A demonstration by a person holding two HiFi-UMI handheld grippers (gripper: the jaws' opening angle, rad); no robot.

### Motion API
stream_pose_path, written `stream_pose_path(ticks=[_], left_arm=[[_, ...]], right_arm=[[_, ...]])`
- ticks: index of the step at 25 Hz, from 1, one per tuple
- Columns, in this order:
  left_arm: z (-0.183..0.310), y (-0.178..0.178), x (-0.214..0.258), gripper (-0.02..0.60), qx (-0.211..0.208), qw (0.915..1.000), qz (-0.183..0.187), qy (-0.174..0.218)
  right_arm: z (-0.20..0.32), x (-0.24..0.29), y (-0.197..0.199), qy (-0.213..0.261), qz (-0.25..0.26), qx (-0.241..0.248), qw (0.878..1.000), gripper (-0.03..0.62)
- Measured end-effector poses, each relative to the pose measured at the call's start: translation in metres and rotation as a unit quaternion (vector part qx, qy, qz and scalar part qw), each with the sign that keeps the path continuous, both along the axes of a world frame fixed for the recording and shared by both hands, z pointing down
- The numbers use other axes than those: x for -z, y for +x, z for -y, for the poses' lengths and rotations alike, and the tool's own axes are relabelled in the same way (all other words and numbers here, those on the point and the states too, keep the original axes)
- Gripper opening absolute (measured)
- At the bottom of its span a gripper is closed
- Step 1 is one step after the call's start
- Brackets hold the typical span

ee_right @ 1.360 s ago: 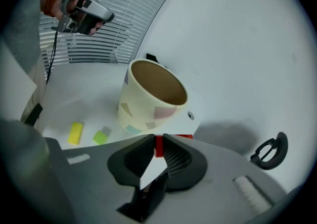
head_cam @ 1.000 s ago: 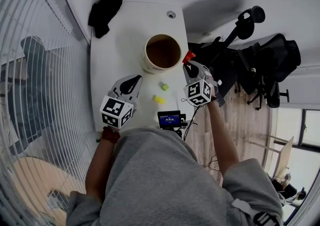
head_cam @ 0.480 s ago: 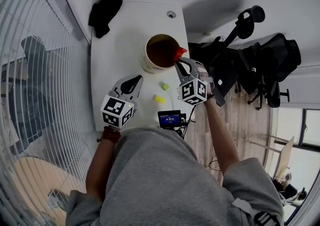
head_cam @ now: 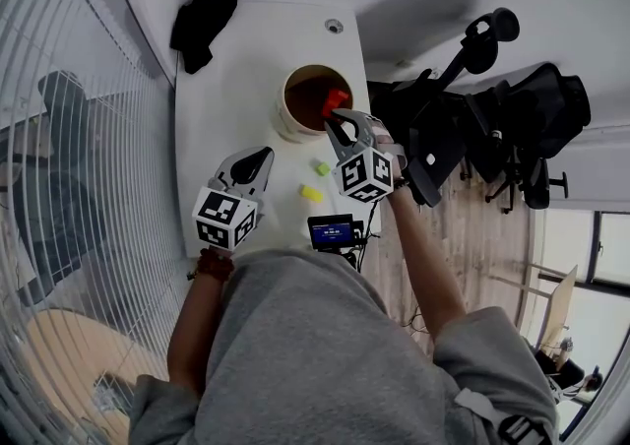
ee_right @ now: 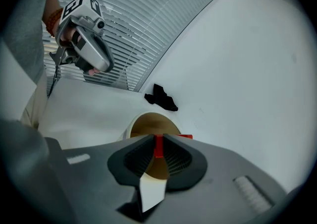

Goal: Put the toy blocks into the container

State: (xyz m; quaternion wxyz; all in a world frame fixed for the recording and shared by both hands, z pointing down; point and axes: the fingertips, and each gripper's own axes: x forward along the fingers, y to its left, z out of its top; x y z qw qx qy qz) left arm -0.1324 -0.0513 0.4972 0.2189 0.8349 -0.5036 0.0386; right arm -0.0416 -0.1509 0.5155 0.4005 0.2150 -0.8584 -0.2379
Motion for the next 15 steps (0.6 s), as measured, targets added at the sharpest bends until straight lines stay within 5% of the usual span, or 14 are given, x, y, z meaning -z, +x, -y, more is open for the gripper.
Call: stream_pose_path(ticks=[15], left_arm=[[-0.0017, -0.0005, -0.0068, 0.008, 0.004, 0.9999, -0.002, -0.012]], right_arm=[[0.0001, -0.0002, -0.0043, -0.02, 0.012, -0.006, 1.0, 0.067]])
